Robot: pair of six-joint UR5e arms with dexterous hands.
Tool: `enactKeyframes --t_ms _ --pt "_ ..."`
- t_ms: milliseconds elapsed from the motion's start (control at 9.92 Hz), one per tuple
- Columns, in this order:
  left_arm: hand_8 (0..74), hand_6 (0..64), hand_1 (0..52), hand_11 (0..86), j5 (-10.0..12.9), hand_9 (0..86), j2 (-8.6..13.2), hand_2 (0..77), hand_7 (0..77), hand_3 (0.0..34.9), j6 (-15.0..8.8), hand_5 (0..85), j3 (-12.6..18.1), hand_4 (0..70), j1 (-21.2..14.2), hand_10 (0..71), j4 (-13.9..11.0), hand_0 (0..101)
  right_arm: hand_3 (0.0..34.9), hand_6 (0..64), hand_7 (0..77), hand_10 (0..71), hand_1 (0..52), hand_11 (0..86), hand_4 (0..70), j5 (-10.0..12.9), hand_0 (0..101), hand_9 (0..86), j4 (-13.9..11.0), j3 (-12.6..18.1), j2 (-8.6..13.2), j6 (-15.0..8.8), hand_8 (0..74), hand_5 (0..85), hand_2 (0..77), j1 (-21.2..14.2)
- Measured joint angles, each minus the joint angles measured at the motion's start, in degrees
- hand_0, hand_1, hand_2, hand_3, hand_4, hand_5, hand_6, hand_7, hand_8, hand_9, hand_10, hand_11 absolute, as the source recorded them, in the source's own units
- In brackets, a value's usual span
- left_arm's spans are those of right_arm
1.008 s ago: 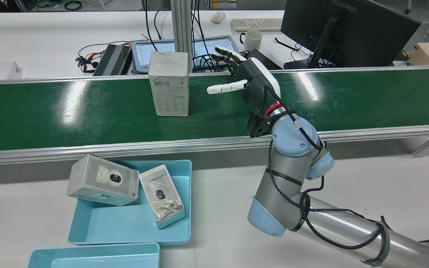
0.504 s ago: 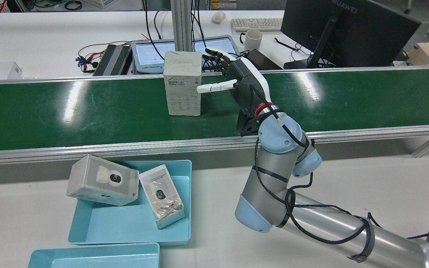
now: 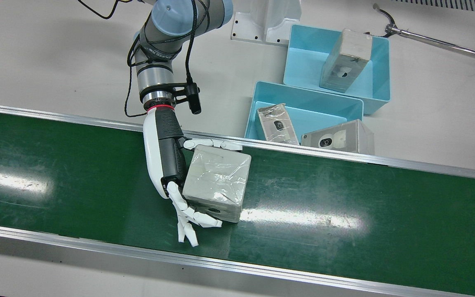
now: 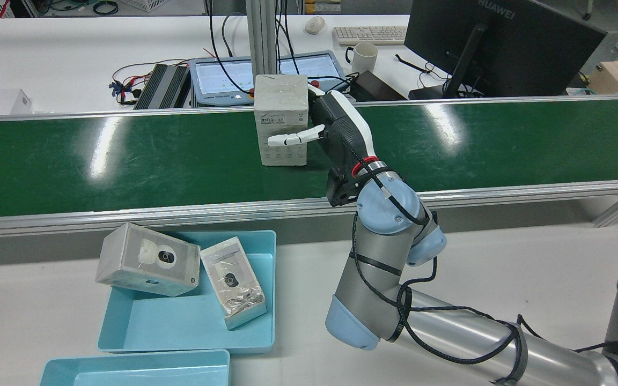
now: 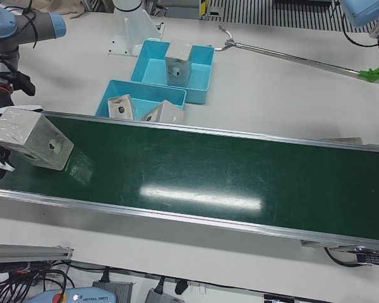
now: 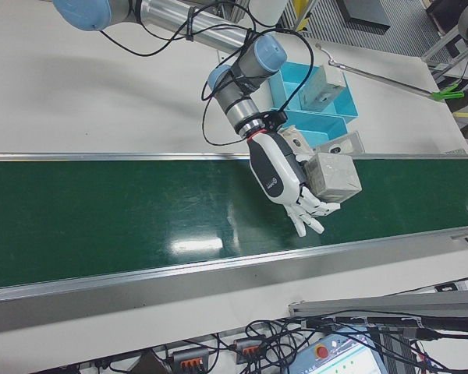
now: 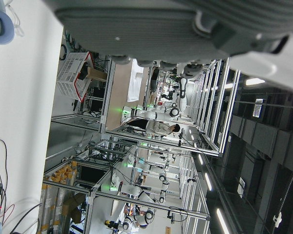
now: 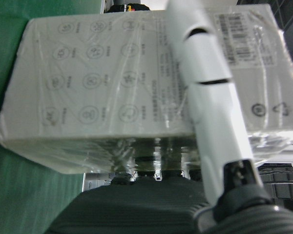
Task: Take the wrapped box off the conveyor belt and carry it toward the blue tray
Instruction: 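Lift the box off the belt and carry it toward the blue tray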
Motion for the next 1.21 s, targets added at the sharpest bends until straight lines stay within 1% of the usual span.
enactKeyframes --t_ms 101,202,303,403,504,605,706,807,908,1008,1109,1210 --pt "0.5 0.5 0.0 0.5 0.0 0.5 0.0 1.1 0.5 0.0 0.0 1.1 0.0 0.0 0.0 0.0 0.0 0 0.0 14.7 29.5 0.5 26.7 1.1 18.0 0.12 56 12.5 0.01 -0.38 0.21 -0.16 6.0 25.6 16.9 -0.15" --pt "0.5 0.5 0.0 0.5 0.0 0.5 0.0 1.1 0.5 0.0 0.0 1.1 0.0 0.0 0.0 0.5 0.0 0 0.0 21.3 35.5 14.2 25.6 1.6 26.2 0.16 62 27.8 -0.02 -0.63 0.28 -0.25 20.7 33.3 25.1 -0.18" --pt "0.5 0.5 0.0 0.5 0.0 0.5 0.0 1.1 0.5 0.0 0.0 1.1 0.0 0.0 0.0 0.5 0.0 0 0.0 21.3 35.5 14.2 25.6 1.6 26.2 0.18 62 27.8 -0.09 -0.76 0.17 -0.26 20.7 33.3 25.1 -0.17" --pt "0.5 0.5 0.0 0.5 0.0 0.5 0.0 0.5 0.5 0.0 0.0 1.1 0.0 0.0 0.0 0.5 0.0 0 1.1 25.1 36.0 24.0 20.7 18.0 28.9 0.17 62 37.1 -0.15 -0.79 0.0 -0.15 28.9 33.8 29.5 -0.09" --pt "0.5 0.5 0.0 0.5 0.0 0.5 0.0 1.1 0.5 0.0 0.0 1.1 0.0 0.0 0.0 0.0 0.0 0 1.0 26.7 36.0 29.5 16.4 25.1 29.5 0.01 55 38.2 -0.25 -0.31 -0.21 0.0 31.6 34.4 32.2 0.09" --pt "0.5 0.5 0.0 0.5 0.0 0.5 0.0 1.1 0.5 0.0 0.0 1.1 0.0 0.0 0.0 0.0 0.0 0 1.0 27.3 36.5 29.5 14.7 25.1 29.5 -0.18 55 38.7 -0.5 1.44 -0.7 0.08 33.8 34.4 33.3 0.26" --pt "0.5 0.5 0.0 0.5 0.0 0.5 0.0 1.1 0.5 0.0 0.0 1.1 0.0 0.0 0.0 0.0 0.0 0 1.0 27.3 36.5 33.8 14.7 29.5 29.5 -0.3 55 38.7 -1.33 4.87 -1.51 0.06 33.8 34.4 33.3 0.23" --pt "0.5 0.5 0.0 0.5 0.0 0.5 0.0 0.5 0.5 0.0 0.0 1.1 0.0 0.0 0.0 0.0 0.0 0 1.3 27.8 36.5 36.0 12.5 29.5 29.5 -0.27 52 38.7 -2.95 9.05 -2.12 -0.05 34.9 34.4 34.4 -0.07" --pt "0.5 0.5 0.0 0.5 0.0 0.5 0.0 1.1 0.5 0.0 0.0 1.1 0.0 0.0 0.0 0.5 0.0 0 1.3 27.8 36.5 36.0 12.5 29.5 29.5 -0.16 52 38.7 -5.01 13.61 -2.46 -0.27 34.9 34.4 34.4 -0.83" --pt "0.5 0.5 0.0 0.5 0.0 0.5 0.0 1.1 0.5 0.0 0.0 1.1 0.0 0.0 0.0 0.5 0.0 0 0.4 27.8 36.5 40.9 10.9 30.0 29.5 -0.05 50 39.3 -6.47 17.12 -2.61 -0.9 37.6 34.4 36.0 -2.02" --pt "0.5 0.5 0.0 0.5 0.0 0.5 0.0 1.1 0.5 0.0 0.0 1.1 0.0 0.0 0.0 0.5 0.0 0 0.3 27.8 36.5 44.7 4.9 30.5 32.7 0.09 49 39.3 -7.29 19.36 -2.68 -2.04 40.9 34.4 40.4 -3.92" --pt "1.1 0.5 0.0 0.5 0.0 0.5 0.0 0.5 0.5 0.0 0.0 1.1 0.0 0.0 0.0 0.5 0.0 0 0.3 27.8 36.5 48.0 4.9 30.5 32.7 0.65 49 39.3 -7.62 20.49 -2.68 -3.62 43.6 34.4 40.4 -6.65"
